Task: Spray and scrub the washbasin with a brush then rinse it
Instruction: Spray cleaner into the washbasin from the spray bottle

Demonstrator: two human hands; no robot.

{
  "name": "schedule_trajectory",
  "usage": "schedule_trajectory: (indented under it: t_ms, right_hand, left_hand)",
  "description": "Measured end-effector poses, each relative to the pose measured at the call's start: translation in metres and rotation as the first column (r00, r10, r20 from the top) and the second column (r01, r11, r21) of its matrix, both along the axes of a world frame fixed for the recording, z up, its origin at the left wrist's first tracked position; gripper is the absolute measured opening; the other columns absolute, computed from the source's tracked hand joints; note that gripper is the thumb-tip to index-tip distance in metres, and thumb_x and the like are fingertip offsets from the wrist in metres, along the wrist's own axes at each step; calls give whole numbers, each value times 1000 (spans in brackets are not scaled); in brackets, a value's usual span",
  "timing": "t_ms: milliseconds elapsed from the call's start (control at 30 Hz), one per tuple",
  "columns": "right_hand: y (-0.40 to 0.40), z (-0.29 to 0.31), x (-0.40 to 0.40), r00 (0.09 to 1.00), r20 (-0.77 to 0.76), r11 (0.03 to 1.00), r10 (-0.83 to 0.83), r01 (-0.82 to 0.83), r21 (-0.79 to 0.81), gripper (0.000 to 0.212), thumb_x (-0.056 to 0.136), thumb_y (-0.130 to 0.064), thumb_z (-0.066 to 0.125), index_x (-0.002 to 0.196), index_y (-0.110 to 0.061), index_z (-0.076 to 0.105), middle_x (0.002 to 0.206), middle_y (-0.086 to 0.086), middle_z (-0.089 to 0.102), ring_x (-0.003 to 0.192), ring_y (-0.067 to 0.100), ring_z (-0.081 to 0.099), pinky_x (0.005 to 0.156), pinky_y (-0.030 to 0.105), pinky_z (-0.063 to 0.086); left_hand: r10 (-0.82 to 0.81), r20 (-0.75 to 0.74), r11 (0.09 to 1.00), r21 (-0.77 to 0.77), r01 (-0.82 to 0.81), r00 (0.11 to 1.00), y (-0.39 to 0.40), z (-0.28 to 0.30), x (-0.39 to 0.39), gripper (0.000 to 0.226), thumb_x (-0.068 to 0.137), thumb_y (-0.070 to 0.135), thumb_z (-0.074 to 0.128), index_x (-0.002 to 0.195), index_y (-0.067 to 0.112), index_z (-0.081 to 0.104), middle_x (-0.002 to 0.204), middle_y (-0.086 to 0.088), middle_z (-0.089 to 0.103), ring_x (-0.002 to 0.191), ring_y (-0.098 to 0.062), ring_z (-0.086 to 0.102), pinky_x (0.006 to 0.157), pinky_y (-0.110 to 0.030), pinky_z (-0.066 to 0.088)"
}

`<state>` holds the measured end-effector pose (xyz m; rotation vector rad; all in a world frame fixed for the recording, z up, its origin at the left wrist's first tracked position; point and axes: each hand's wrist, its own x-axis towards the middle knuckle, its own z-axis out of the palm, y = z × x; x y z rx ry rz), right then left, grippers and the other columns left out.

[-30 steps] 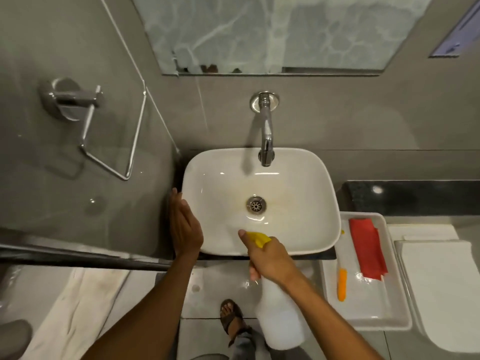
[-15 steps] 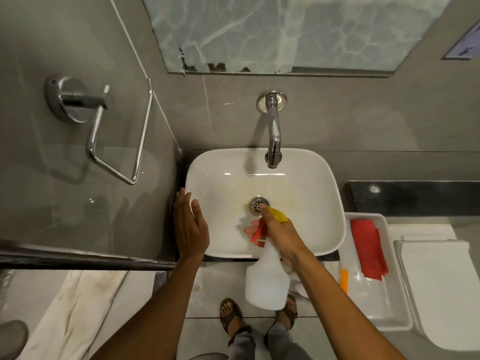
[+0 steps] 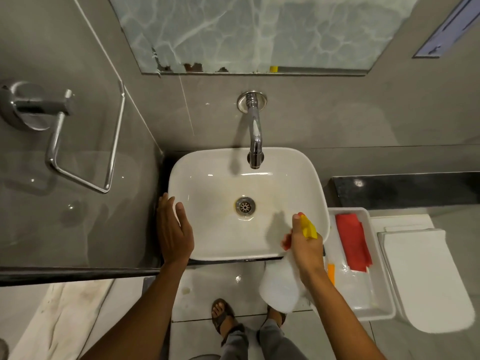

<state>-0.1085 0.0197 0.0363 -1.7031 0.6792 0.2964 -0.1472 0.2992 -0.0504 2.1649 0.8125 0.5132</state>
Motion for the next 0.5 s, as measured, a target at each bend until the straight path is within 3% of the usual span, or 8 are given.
schedule_trajectory:
  t_ms: [67, 133, 233, 333, 400, 433, 500]
  right_hand:
    - [-13, 4, -6, 999, -16, 1000, -28, 28, -10, 42, 102, -53, 58, 97, -13, 72, 81, 10, 71, 76, 26, 70, 66, 30, 61]
    - [-25, 9, -13, 999, -30, 1000, 27, -27, -4, 45, 102, -53, 57, 95, -11, 72, 81, 15, 77, 79, 32, 74, 77, 37, 62]
    - [-38, 16, -26, 997, -62, 988, 44, -34, 151, 42, 102, -47, 61, 96, -6, 72, 89, 24, 79, 89, 35, 80, 87, 44, 63]
    - [-37, 15, -37, 978, -126, 985, 165, -157, 70, 50, 102, -50, 60, 88, -3, 70, 73, 18, 78, 69, 30, 77, 76, 39, 62]
    - [-31, 14, -43, 955, -182, 971, 236, -226, 72, 46, 102, -46, 62, 88, -2, 66, 59, 14, 66, 50, 28, 63, 66, 42, 60]
    - [-26, 15, -46, 943, -201, 963, 265, -249, 103, 41, 102, -43, 63, 90, -4, 66, 58, 14, 61, 49, 27, 59, 63, 42, 61]
    - [-17, 17, -48, 916, -221, 941, 334, -312, 127, 38, 101, -42, 65, 98, -4, 69, 65, 19, 69, 55, 31, 69, 62, 40, 64]
  left_hand:
    - [-4, -1, 1000, 4, 4, 1000, 0, 0, 0, 64, 113, 47, 27, 154, 5, 52, 167, -14, 46, 157, -33, 42, 128, -50, 37]
    - [-6, -8, 1000, 10, 6, 1000, 0, 1, 0, 64, 113, 47, 27, 154, 5, 53, 167, -14, 46, 157, -33, 42, 128, -50, 37]
    - [-4, -22, 1000, 0, 4, 1000, -1, 2, 0, 63, 113, 46, 28, 154, 6, 53, 168, -13, 45, 157, -33, 42, 128, -49, 37]
    - [-7, -21, 1000, -7, 7, 1000, -2, 5, 0, 62, 113, 44, 30, 155, 6, 52, 169, -13, 45, 157, -33, 42, 128, -49, 36]
    - [-6, -24, 1000, -17, 5, 1000, -2, 7, 0, 63, 112, 46, 30, 157, 7, 50, 169, -12, 44, 158, -33, 41, 129, -48, 36]
    - [-4, -33, 1000, -23, 3, 999, -2, 7, 0, 64, 112, 48, 30, 158, 8, 48, 170, -11, 43, 158, -32, 40, 129, -47, 35]
    - [-2, -48, 999, -33, 0, 999, -2, 7, 0, 67, 111, 53, 29, 161, 12, 45, 172, -8, 41, 159, -30, 39, 130, -46, 33]
